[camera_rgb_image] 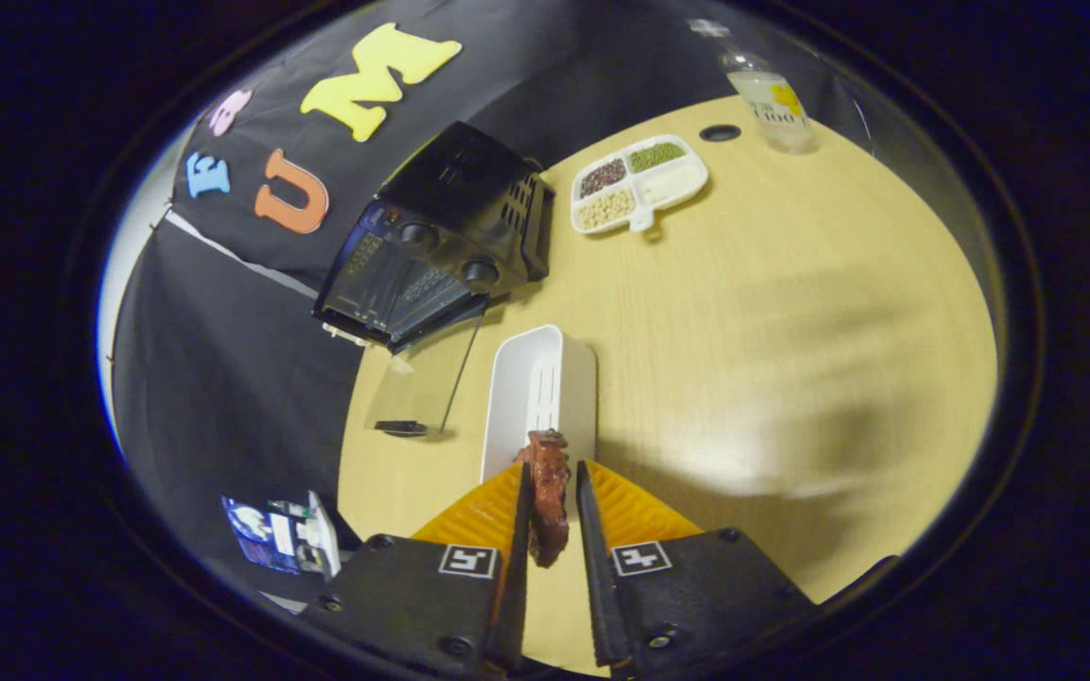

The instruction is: Open the toaster oven, put the food inside, and close the toaster oven door.

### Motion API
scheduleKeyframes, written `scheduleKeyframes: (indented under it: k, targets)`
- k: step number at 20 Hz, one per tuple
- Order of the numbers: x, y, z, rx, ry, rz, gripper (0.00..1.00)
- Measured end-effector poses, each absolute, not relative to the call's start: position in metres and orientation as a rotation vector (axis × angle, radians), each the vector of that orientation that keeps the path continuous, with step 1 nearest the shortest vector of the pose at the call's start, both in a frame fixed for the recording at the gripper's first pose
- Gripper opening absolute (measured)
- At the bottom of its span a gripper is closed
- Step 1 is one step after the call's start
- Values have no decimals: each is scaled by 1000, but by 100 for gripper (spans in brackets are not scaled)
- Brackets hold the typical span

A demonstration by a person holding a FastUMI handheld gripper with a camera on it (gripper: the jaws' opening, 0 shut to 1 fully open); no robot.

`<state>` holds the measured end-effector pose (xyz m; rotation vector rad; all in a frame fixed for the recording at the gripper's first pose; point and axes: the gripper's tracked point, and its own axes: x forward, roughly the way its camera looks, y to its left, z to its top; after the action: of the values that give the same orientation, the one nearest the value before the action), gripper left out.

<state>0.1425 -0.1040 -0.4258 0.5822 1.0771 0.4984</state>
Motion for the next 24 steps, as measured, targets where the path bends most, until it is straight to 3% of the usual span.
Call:
scheduleKeyframes:
  k: [2,6,15,24]
  targets:
    - [141,-104,-429,591,1094,513,21]
    - [139,-105,-425,615,1097,526,16]
    - [124,-86,-370,597,967,461,15]
    - [88,17,-296,826,748,347,15]
